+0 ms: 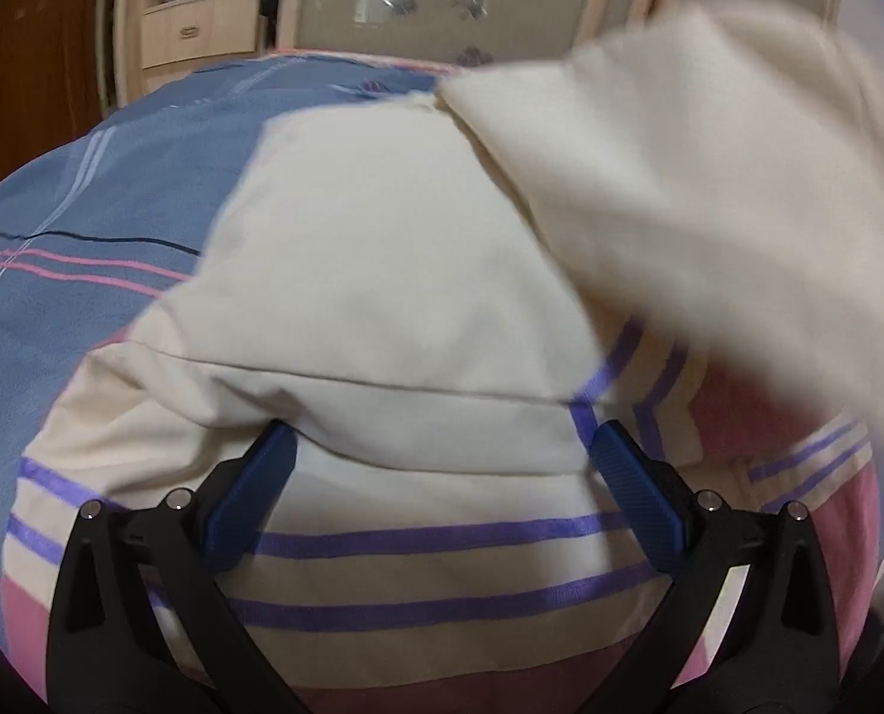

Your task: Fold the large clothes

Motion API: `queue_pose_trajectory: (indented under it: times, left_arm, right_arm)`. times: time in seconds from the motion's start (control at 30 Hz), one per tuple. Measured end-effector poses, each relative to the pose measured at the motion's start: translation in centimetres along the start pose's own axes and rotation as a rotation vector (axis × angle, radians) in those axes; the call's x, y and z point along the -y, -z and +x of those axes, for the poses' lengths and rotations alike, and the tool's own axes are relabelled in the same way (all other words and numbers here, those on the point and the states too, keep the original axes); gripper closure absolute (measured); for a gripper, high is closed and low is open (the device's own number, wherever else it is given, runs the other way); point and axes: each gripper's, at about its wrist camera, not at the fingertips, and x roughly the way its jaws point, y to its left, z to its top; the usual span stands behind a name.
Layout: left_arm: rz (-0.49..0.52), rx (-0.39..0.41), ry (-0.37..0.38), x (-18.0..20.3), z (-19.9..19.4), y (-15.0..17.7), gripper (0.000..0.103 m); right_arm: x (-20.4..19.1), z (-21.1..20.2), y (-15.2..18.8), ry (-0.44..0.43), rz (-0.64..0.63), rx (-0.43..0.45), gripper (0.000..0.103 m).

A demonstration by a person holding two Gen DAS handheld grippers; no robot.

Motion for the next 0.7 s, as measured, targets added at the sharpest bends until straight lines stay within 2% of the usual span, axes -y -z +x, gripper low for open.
queue_pose_trajectory:
  times: [0.1, 0.17, 0.23, 0.27, 0.33, 0.37, 0.4, 0.47, 0.53, 0.57, 0.63, 0.7]
  left_arm:
    - [-0.036, 0.088, 0.021, -0.6, -2.0, -0.4, 0.002]
    - [-0.011, 0.136, 0.008, -0.2, -3.1, -0.5, 0.002]
    - [0.015, 0.139, -0.012, 0.1, -3.2, -0.4, 0.002]
    - [0.028, 0.123, -0.022, 0.4, -2.9, -0.3, 0.002]
    - [0.034, 0.096, -0.019, 0.5, -2.3, -0.2, 0.002]
    - [0.031, 0.075, -0.015, 0.5, -1.9, -0.1, 0.002]
    - [0.027, 0.057, -0.013, 0.4, -1.6, -0.1, 0.002]
    - [0.010, 0.033, -0.013, 0.1, -1.3, -0.3, 0.002]
    - [-0.010, 0.016, -0.007, -0.4, -1.1, -0.5, 0.002]
    - [-0.021, 0.005, -0.004, -0.6, -0.9, -0.5, 0.002]
    - [-0.028, -0.004, 0.000, -0.8, -0.7, -0.5, 0.002]
    - [-0.028, -0.005, 0.001, -0.9, -0.7, -0.4, 0.002]
  right_arm:
    - [2.0, 0.5, 4.0, 0.104, -0.004, -0.063, 0.095]
    - [2.9, 1.3, 5.4, 0.161, -0.003, -0.090, 0.095]
    - [3.2, 1.3, 6.1, 0.169, 0.008, -0.098, 0.095]
    - [3.2, 1.2, 6.1, 0.171, 0.006, -0.098, 0.091]
    - [2.9, 0.6, 5.8, 0.233, -0.022, -0.096, 0.063]
    - [2.5, 0.1, 5.4, 0.278, -0.043, -0.078, 0.038]
    - [2.1, -0.4, 5.0, 0.306, -0.061, -0.048, 0.031]
    - [1.8, -1.3, 4.3, 0.382, -0.095, 0.019, 0.031]
    - [1.9, -1.8, 3.0, 0.465, -0.109, 0.075, 0.026]
    - [1.9, -2.0, 2.0, 0.472, -0.107, 0.106, 0.021]
    - [2.2, -1.9, 1.1, 0.461, -0.088, 0.146, 0.017]
    - [2.6, -1.2, -0.3, 0.445, -0.058, 0.175, 0.007]
